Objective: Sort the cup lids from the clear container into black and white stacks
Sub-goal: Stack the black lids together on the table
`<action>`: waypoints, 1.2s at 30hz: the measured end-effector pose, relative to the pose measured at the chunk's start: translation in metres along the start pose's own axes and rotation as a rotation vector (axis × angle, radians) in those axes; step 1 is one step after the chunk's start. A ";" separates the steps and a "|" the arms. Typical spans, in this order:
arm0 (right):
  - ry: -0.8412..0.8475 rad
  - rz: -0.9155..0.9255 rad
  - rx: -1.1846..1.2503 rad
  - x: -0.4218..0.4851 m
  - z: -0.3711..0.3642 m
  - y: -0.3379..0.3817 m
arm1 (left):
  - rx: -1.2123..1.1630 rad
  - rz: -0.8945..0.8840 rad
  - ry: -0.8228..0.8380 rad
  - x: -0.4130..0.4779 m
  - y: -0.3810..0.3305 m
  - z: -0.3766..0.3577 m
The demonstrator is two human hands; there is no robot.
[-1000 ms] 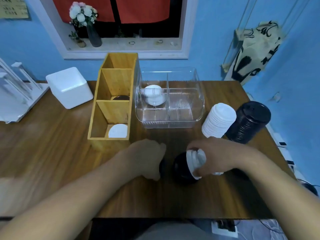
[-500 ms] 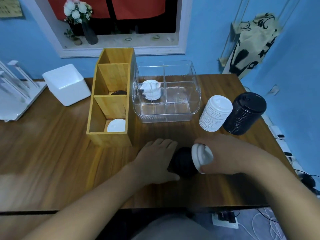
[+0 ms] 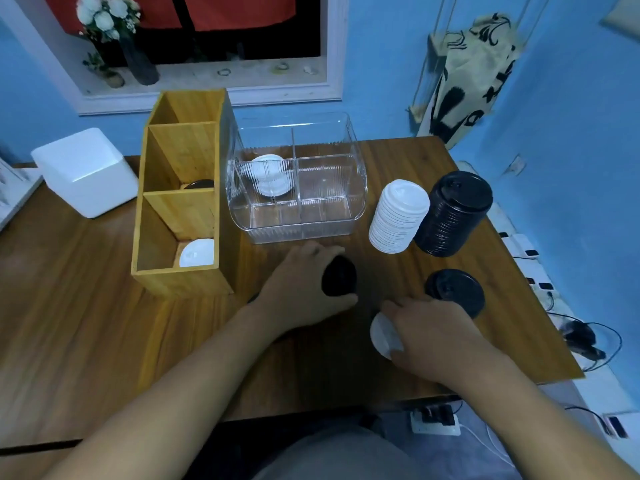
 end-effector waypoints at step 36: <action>-0.178 0.095 0.490 0.092 -0.004 -0.014 | -0.010 0.176 -0.186 -0.029 0.046 -0.011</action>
Point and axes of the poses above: each hand's wrist, its own x-axis towards the middle knuckle, its own z-axis out of the back of the hand, y = z × x, the point moved 1 cm from there along x, towards the middle knuckle, and after that the axes turned 9 degrees about -z, right-handed, at the moved point
